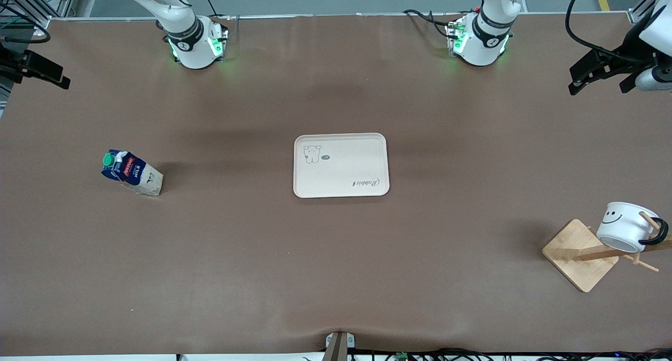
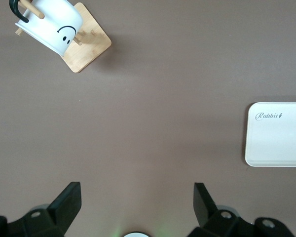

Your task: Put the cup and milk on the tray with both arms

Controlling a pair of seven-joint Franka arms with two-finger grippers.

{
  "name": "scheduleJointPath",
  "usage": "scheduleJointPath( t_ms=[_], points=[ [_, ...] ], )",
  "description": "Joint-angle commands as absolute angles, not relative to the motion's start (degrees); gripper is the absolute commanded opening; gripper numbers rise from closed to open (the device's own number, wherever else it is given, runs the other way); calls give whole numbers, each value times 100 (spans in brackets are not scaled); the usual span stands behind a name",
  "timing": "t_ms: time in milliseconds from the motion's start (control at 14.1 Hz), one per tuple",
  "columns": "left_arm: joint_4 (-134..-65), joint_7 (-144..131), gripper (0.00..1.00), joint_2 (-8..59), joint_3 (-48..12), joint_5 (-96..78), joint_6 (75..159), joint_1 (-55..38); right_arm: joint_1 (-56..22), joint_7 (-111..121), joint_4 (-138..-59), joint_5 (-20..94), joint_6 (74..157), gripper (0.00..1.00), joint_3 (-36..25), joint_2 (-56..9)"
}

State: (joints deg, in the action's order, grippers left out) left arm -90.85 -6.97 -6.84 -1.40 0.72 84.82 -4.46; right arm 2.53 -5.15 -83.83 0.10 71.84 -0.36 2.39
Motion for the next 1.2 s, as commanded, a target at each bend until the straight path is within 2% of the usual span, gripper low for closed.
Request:
scheduleJointPath(
  t_ms=[0, 778, 1132],
  points=[
    [-8956, -606, 100, -633, -123, 62, 8429, -422, 264, -571, -8385, 9, 7154, 100, -9, 237],
    [-8903, -554, 100, -642, -132, -18, 8420, 96, 290, -571, -8385, 9, 7154, 100, -9, 246],
    [-9000, 7, 100, -633, -132, -61, 8472, 711, 264, -571, -8385, 17, 7172, 100, -9, 237]
  ],
)
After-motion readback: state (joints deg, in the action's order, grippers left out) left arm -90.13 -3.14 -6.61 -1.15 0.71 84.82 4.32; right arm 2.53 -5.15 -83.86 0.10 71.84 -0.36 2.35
